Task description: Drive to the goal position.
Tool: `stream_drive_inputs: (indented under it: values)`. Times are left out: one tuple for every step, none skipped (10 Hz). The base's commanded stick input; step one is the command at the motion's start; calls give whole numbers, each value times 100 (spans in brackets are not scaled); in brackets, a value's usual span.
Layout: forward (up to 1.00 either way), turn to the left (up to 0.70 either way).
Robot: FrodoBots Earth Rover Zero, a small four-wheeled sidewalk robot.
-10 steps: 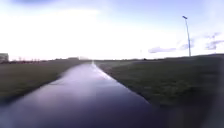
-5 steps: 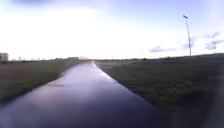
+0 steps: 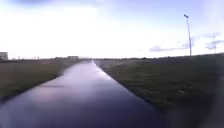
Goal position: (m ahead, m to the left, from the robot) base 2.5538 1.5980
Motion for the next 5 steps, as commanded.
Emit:
stream_drive_inputs:
  values:
    - [45, 0]
    - [45, 0]
    - [45, 0]
    - [45, 0]
    - [45, 0]
